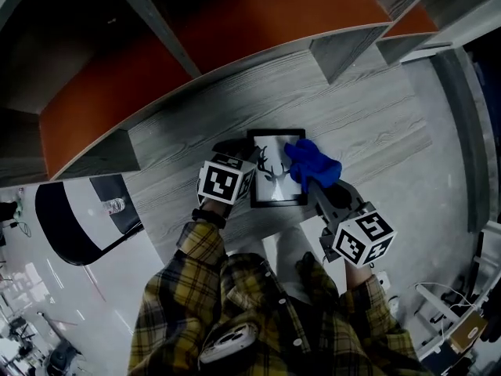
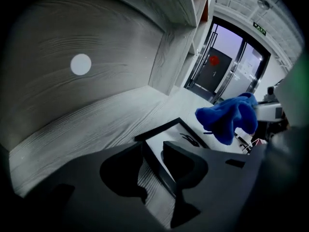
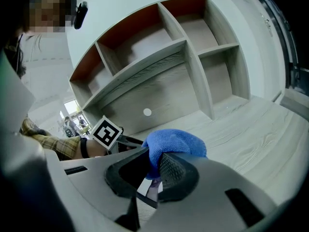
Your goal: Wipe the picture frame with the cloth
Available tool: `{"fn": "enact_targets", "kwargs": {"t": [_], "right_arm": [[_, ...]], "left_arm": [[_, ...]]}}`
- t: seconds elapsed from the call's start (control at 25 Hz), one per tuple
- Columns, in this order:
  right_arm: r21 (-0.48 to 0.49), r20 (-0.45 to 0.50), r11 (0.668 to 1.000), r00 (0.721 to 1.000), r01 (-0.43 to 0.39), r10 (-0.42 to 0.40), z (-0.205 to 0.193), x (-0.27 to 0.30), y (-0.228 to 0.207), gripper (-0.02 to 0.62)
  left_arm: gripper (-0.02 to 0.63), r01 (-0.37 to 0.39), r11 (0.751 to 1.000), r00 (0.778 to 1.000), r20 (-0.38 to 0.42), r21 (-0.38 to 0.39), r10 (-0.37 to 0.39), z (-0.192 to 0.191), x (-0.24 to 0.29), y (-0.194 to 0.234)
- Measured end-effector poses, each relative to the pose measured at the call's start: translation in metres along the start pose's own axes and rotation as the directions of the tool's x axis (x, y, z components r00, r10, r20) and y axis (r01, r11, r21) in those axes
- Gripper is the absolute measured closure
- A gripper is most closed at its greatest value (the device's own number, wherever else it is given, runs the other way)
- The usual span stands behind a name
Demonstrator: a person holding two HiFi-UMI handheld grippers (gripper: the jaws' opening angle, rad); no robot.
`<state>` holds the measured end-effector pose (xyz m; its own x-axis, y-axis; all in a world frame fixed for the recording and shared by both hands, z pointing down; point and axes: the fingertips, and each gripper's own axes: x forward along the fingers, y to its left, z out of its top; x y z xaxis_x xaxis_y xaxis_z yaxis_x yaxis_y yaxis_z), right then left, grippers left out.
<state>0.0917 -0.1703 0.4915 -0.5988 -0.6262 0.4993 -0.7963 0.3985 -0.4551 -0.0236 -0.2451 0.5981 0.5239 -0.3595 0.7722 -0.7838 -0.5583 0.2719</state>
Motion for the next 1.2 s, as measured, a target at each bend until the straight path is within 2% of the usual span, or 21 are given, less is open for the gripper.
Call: {"fn": "enact_targets", "kwargs": {"t": [0.2,0.32,0.4,0.56,0.72,0.88,0.96,1.04,1.12,1.2], "right_arm": [[0.02,-0.004,1.0,1.0,-0.001,0.001,-0.007,-0.001,-0.008,0.545],[0.024,-0.009,1.0,1.0,-0.005,0.005,-0.009,-0.001,-0.011,0.545],[0.023,-0.012,1.0,1.0,-0.01,0.01,-0.009,0.0,-0.012,0.545],[0.018,-0.017,1.0,1.0,-0.022,0.022,-0.006,0.006,-0.016,0.545],[-0.018,-0.025,0.999,0.999,-0.039,0.039,0.004,0.021,-0.02,0.545],[-0.097,-0.049,0.994,0.998,-0.04,0.035,0.019,0.05,-0.027,0.545],[-0.161,-0.084,0.987,0.996,-0.018,0.004,0.021,0.07,-0.035,0.545],[-0.252,-0.158,0.967,0.986,0.015,-0.056,0.01,0.092,-0.046,0.545],[-0.34,-0.256,0.94,0.959,0.027,-0.12,-0.012,0.109,-0.059,0.545],[-0.372,-0.344,0.928,0.927,0.009,-0.147,-0.036,0.119,-0.066,0.545]], "left_arm": [[0.482,-0.01,1.0,0.999,-0.047,0.001,0.01,-0.013,0.019,-0.004],[0.482,-0.089,0.995,0.993,-0.076,0.037,0.092,-0.024,0.024,0.003],[0.482,-0.117,0.993,0.989,-0.09,0.034,0.119,-0.027,0.025,0.006],[0.483,-0.093,0.995,0.992,-0.085,-0.04,0.09,-0.025,0.026,0.003],[0.483,-0.065,0.995,0.995,-0.086,-0.069,0.059,-0.023,0.026,0.003],[0.483,-0.045,0.996,0.998,-0.058,-0.079,0.04,-0.019,0.027,0.004],[0.483,-0.042,0.996,0.997,-0.063,-0.077,0.037,-0.018,0.026,0.005],[0.483,-0.039,0.996,0.997,-0.072,-0.075,0.034,-0.02,0.025,0.005],[0.483,-0.034,0.997,0.997,-0.069,-0.07,0.029,-0.018,0.024,0.004],[0.483,-0.037,0.996,0.997,-0.071,-0.079,0.031,-0.019,0.025,0.004]]}}
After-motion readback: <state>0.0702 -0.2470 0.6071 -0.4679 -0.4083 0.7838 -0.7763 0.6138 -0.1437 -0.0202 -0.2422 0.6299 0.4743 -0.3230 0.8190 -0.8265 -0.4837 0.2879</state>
